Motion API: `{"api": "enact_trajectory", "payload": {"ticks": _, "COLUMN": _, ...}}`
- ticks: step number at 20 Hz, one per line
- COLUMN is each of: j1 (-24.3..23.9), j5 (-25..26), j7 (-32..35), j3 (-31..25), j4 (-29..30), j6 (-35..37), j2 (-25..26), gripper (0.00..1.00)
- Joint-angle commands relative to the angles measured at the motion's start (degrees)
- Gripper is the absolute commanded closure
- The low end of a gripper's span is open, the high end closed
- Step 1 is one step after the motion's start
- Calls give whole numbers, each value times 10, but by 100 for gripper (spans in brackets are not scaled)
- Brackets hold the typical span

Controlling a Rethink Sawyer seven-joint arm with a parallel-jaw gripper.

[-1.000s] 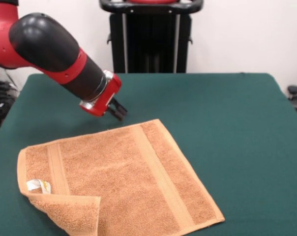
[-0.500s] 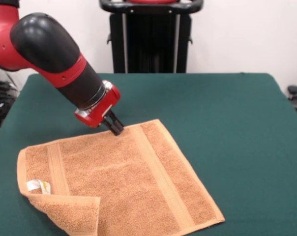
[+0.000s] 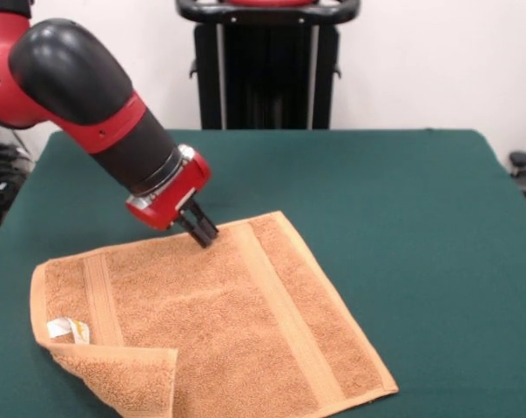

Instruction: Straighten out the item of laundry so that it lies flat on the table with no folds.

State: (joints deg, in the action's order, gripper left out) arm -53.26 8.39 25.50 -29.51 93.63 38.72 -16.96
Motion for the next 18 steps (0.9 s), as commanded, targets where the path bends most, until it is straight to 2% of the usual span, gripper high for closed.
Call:
{"api": "enact_trajectory", "payload": {"ticks": 1, "j1": -11, "j5": -8, "j7": 62, "j3": -92, "j4": 46, "j6": -84, "j2": 53, "gripper": 100}}
{"api": "enact_trajectory", "payload": {"ticks": 4, "j1": -19, "j5": -11, "j7": 57, "j3": -102, "j4": 49, "j6": -67, "j2": 56, "gripper": 100}}
{"api": "enact_trajectory", "payload": {"ticks": 7, "j1": 14, "j5": -15, "j7": 78, "j3": -64, "j4": 34, "j6": 9, "j2": 33, "gripper": 100}}
{"api": "enact_trajectory", "payload": {"ticks": 14, "j1": -30, "j5": -34, "j7": 72, "j3": -116, "j4": 62, "j6": -33, "j2": 60, "gripper": 100}}
{"api": "enact_trajectory", "payload": {"ticks": 18, "j1": -34, "j5": -34, "j7": 79, "j3": -123, "j4": 65, "j6": -36, "j2": 63, "gripper": 100}}
